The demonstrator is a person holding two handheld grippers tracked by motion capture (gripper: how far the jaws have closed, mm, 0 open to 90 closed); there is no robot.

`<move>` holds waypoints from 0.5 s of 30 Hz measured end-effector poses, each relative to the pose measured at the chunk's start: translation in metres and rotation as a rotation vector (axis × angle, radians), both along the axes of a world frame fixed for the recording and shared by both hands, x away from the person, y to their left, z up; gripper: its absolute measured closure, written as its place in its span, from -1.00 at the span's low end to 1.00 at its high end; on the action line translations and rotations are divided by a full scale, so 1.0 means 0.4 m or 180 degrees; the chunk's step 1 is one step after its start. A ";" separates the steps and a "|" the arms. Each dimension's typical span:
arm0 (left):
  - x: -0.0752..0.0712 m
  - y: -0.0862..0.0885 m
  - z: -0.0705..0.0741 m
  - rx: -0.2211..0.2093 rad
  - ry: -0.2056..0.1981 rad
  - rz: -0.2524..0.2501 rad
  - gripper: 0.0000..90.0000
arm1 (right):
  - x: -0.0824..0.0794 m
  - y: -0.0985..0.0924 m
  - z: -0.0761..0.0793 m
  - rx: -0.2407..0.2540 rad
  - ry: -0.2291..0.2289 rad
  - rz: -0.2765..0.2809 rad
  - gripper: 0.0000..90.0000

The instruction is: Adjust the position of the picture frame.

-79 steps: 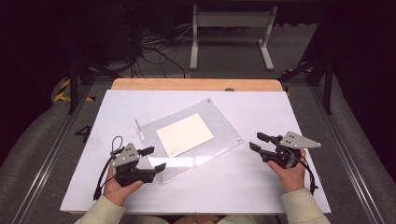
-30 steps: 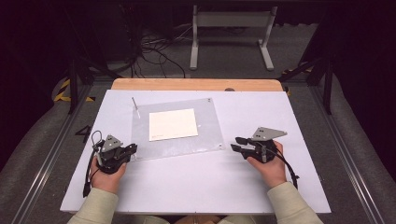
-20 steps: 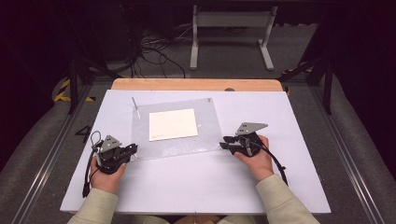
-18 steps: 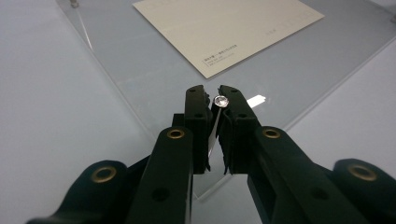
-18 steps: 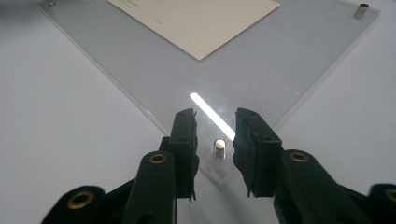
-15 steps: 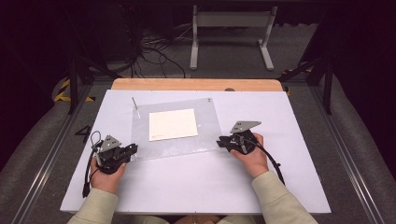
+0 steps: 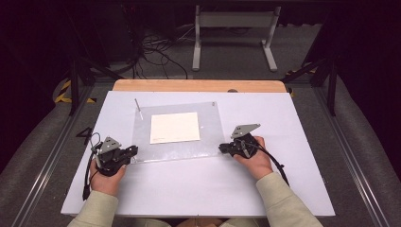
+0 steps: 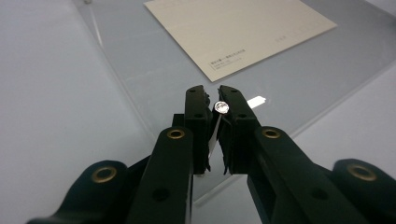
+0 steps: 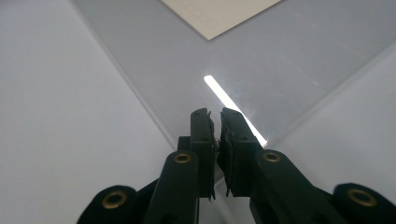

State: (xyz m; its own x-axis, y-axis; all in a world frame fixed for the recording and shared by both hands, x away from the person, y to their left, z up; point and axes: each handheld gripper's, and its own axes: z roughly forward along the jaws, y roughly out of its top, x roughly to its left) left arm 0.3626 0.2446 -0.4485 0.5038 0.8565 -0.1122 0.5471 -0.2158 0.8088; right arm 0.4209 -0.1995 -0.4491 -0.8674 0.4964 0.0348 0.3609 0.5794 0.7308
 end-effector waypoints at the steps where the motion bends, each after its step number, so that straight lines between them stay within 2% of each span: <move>1: 0.000 0.003 0.000 -0.0020 0.0015 0.0005 0.83 | -0.018 0.008 0.004 -0.0056 0.0039 0.0117 0.84; 5: -0.001 0.015 0.000 -0.0022 0.0018 0.0044 0.82 | -0.065 0.027 0.011 -0.0170 0.0092 0.0359 0.85; 6: -0.001 0.017 0.000 -0.0038 0.0030 0.0049 0.82 | -0.089 0.036 0.012 -0.0189 0.0118 0.0454 0.84; 7: -0.001 0.019 0.000 -0.0024 0.0017 0.0055 0.82 | -0.089 0.036 0.012 -0.0189 0.0118 0.0454 0.84; 12: 0.000 0.031 0.000 -0.0051 0.0026 0.0097 0.82 | -0.153 0.057 0.005 -0.0044 0.0307 0.0646 0.85; 13: 0.000 0.032 0.000 -0.0060 0.0034 0.0105 0.81 | -0.181 0.068 0.001 0.0003 0.0366 0.0751 0.85; 15: 0.000 0.034 0.000 -0.0066 0.0034 0.0138 0.81 | -0.202 0.079 -0.001 0.0026 0.0399 0.0841 0.85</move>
State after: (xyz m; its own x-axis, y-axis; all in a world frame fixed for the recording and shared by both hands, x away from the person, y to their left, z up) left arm 0.3627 0.2581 -0.4486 0.4650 0.8749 -0.1353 0.5641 -0.1750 0.8069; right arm 0.3401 -0.1681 -0.4494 -0.9553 0.2532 0.1528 0.2860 0.6596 0.6950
